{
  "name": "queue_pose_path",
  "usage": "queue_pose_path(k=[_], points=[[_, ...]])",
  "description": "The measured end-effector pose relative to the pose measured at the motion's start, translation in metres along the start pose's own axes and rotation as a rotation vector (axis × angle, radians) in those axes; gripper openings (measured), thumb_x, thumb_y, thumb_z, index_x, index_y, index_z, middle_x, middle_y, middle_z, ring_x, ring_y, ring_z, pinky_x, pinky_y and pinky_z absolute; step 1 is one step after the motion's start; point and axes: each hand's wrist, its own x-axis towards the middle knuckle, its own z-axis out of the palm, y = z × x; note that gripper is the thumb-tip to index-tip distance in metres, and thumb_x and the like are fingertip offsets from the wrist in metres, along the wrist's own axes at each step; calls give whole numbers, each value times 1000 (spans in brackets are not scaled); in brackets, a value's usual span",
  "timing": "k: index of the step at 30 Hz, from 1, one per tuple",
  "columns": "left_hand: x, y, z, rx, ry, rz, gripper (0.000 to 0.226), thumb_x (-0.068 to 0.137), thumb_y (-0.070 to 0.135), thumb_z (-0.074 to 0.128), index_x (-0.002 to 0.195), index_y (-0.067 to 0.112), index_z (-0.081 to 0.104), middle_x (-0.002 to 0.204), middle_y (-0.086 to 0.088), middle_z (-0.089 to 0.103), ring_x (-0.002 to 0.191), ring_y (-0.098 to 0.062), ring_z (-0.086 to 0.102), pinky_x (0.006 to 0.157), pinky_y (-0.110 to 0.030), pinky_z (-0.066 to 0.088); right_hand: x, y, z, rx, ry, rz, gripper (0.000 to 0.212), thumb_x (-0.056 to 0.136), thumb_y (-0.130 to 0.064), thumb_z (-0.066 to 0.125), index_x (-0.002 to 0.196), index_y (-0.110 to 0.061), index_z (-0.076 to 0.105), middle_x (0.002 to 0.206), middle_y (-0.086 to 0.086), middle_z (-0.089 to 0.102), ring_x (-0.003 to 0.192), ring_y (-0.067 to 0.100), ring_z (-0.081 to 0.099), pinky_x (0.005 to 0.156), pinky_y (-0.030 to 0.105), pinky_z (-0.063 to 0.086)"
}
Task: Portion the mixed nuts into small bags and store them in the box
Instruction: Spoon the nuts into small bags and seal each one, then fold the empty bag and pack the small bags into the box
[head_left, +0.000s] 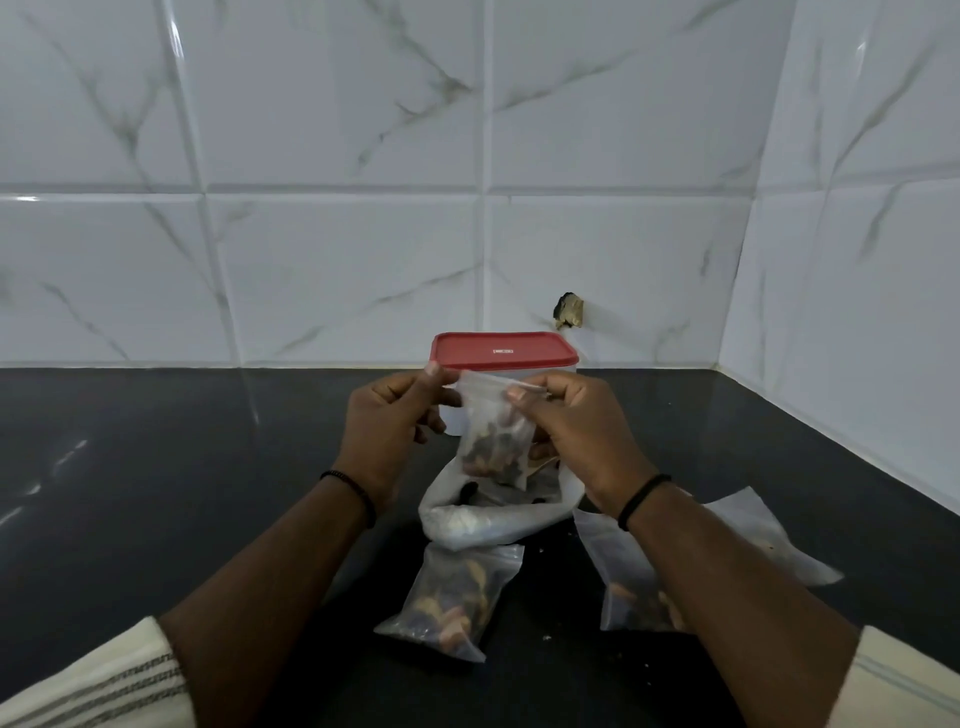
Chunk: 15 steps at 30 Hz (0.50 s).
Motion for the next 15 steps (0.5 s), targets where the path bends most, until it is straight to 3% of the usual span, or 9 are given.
queue_pose_path(k=[3,6,8,10,15], points=[[7,1,-10,-29,124,-11,33,97,34,55,95,6,74,82,-13,72,58,-15,53,51,-21,42,3,2,-3,-32,97,22,22,91,-30,68,81,-10,71,81,23,70,80,49,65,71,59,57],[11,3,-20,-1,214,1,32,98,30,55,91,4,72,76,-11,69,54,-12,50,48,-19,41,1,-1,-2,-26,88,55,21,94,-26,66,83,-8,69,83,24,70,81,48,66,73,58,58],[10,7,-28,18,259,6,30,98,27,55,87,5,72,73,-11,67,51,-11,49,47,-17,40,-3,-7,2,-16,48,82,15,94,-22,65,86,-10,70,82,22,70,73,38,67,69,51,57],[11,9,-37,44,312,-4,28,98,25,56,82,7,71,69,-9,66,48,-9,48,45,-16,40,-6,-16,8,-6,-41,121,9,95,-18,64,93,-11,70,82,14,72,71,26,68,64,40,57],[22,0,-62,238,349,-112,33,97,23,57,67,14,68,62,-3,65,50,-13,51,52,-24,44,-21,-48,33,0,-358,346,10,97,-13,59,103,-6,65,79,10,69,64,21,69,53,31,56]])
